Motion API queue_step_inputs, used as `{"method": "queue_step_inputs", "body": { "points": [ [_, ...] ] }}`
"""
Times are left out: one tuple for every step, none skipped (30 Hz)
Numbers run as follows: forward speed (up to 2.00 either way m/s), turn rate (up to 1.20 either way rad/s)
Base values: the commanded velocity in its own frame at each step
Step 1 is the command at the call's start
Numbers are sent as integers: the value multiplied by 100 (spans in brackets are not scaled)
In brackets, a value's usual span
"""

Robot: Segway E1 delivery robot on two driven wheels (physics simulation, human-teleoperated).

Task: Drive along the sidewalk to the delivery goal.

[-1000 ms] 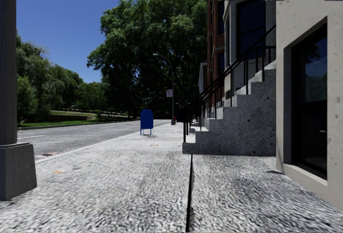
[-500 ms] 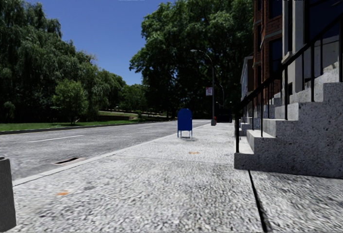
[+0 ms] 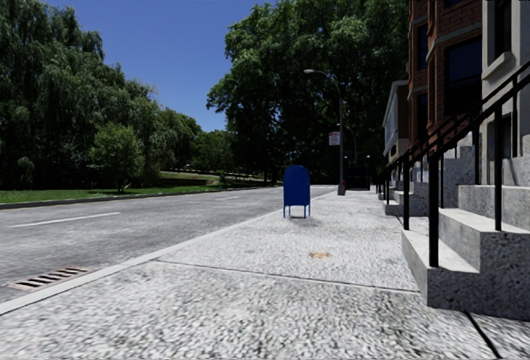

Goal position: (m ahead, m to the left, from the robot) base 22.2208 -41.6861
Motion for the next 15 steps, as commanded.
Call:
{"method": "queue_step_inputs", "body": {
  "points": [
    [200, 0],
    [200, 0],
    [200, 0],
    [200, 0],
    [200, 0],
    [200, 0],
    [200, 0],
    [200, 0],
    [200, 0],
    [200, 0],
    [200, -38],
    [200, -52],
    [200, -60],
    [200, -62],
    [200, -63]
  ]
}}
